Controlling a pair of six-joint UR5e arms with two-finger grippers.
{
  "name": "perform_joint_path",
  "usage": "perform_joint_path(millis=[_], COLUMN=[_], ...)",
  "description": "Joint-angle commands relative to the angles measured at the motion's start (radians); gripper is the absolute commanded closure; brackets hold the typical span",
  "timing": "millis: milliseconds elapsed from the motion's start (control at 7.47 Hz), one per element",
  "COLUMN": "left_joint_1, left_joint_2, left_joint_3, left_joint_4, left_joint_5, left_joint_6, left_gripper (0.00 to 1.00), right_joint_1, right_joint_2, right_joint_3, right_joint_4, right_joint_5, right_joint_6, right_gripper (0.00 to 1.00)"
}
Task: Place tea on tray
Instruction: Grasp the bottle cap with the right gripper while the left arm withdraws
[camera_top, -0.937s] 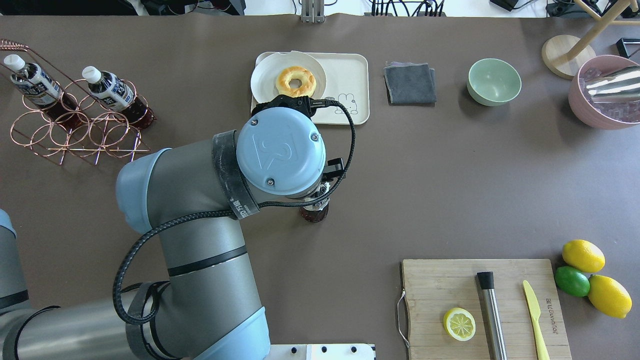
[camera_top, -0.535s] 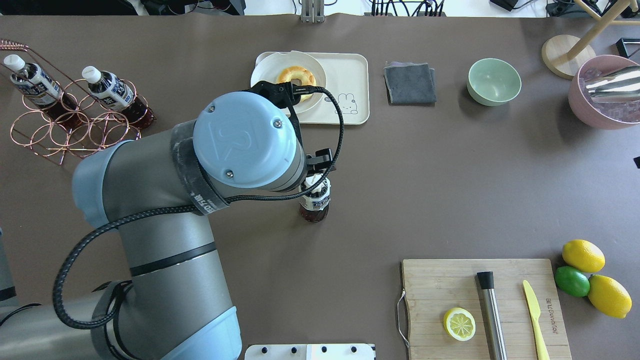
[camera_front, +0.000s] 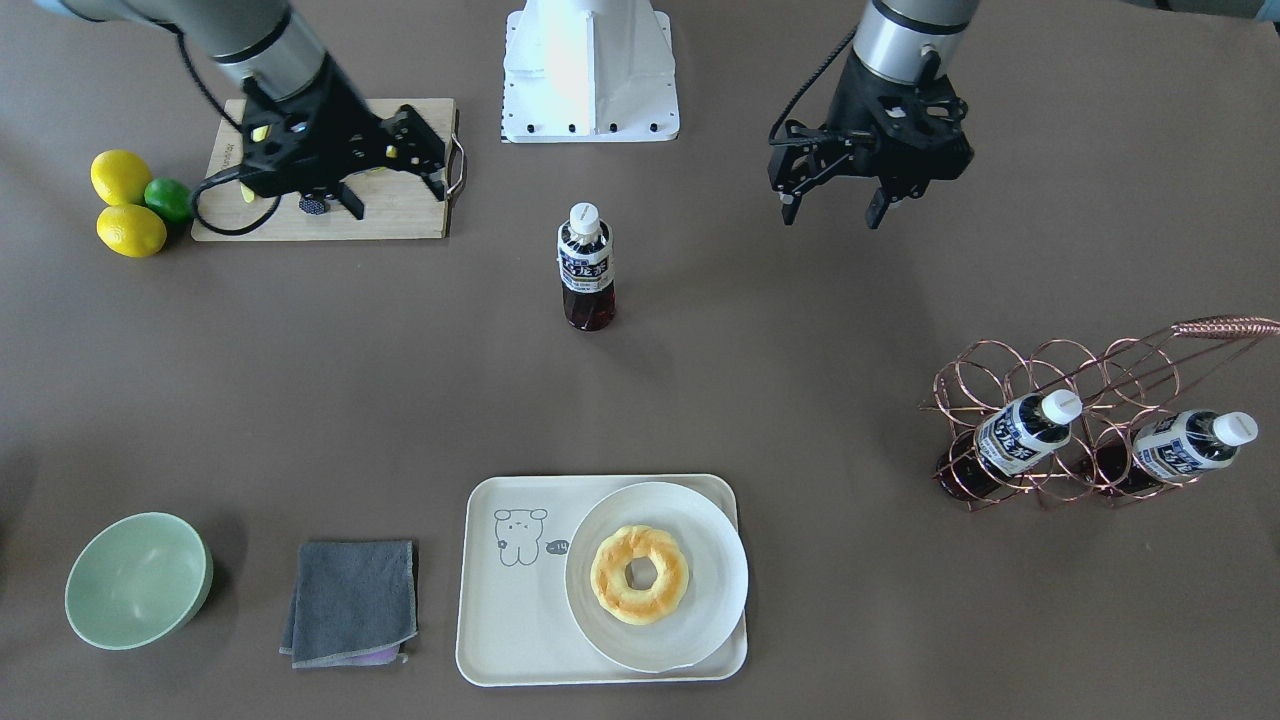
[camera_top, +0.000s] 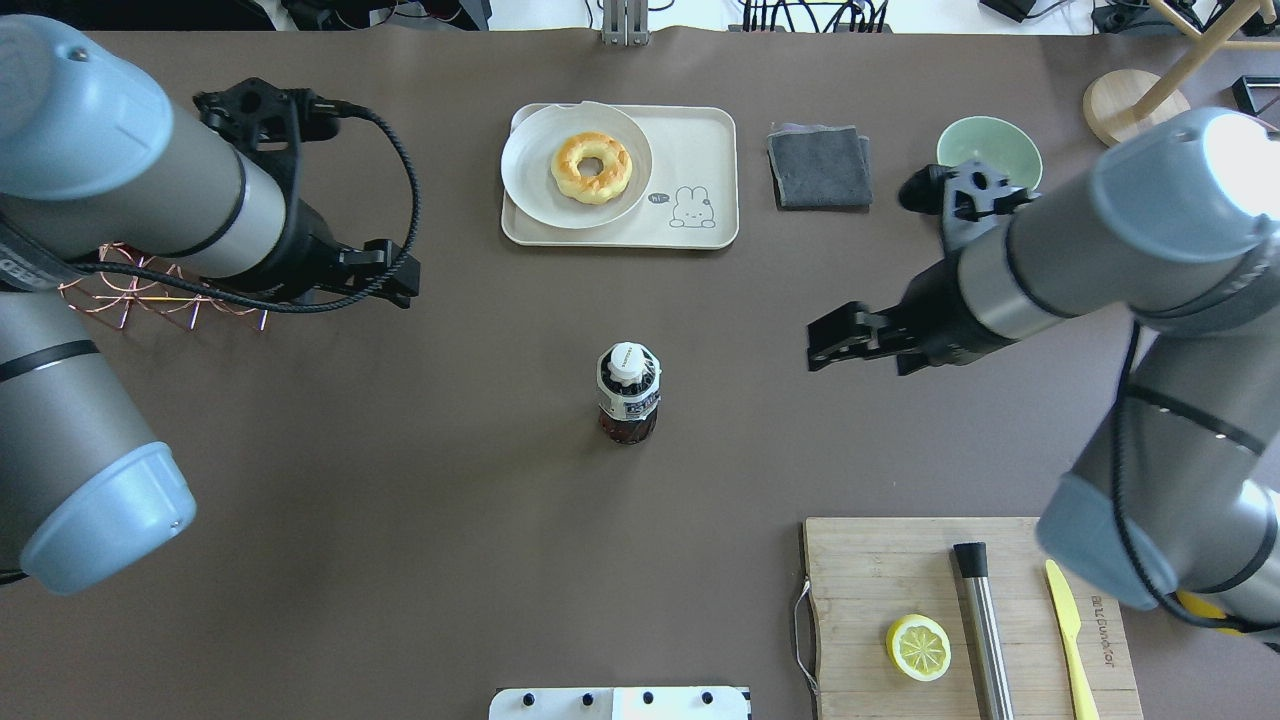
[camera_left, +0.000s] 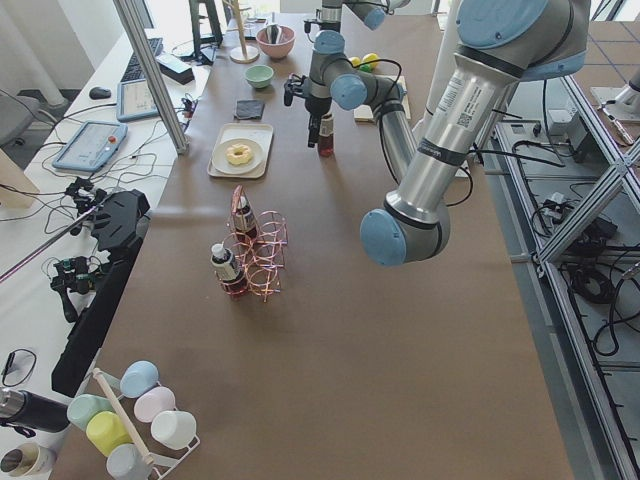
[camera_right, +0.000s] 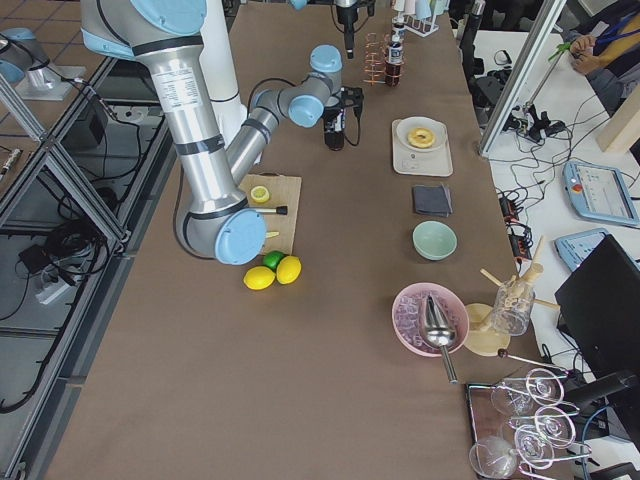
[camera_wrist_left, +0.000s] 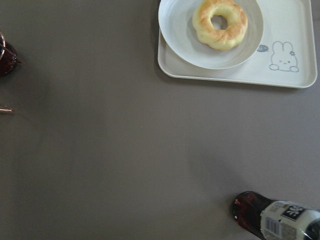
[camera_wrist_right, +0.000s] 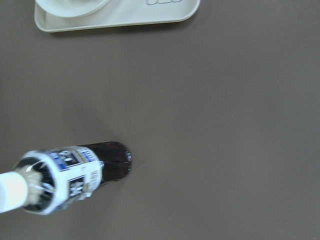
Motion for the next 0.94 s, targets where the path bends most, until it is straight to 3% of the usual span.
perform_joint_path(millis=[0,401,803], left_joint_1=[-0.154,-0.182,-0.188], left_joint_2=[0.233,0.325,0.414], left_joint_3=[0.004,0.001,-0.001], left_joint_4=[-0.169,-0.248,-0.378], left_joint_5=[-0.173,-0.200,-0.201], left_joint_6=[0.189,0.220,0.215], left_gripper=[0.08,0.08,0.07], right_joint_1=[-0.189,-0.209,-0.215], right_joint_2=[0.339,0.385,0.435], right_joint_3=[-0.062,-0.118,-0.220], right_joint_4=[-0.286,-0.285,-0.292], right_joint_5=[-0.202,-0.242,-0.329], right_joint_6=[0.101,0.103,0.069], right_gripper=[0.00,0.00,0.09])
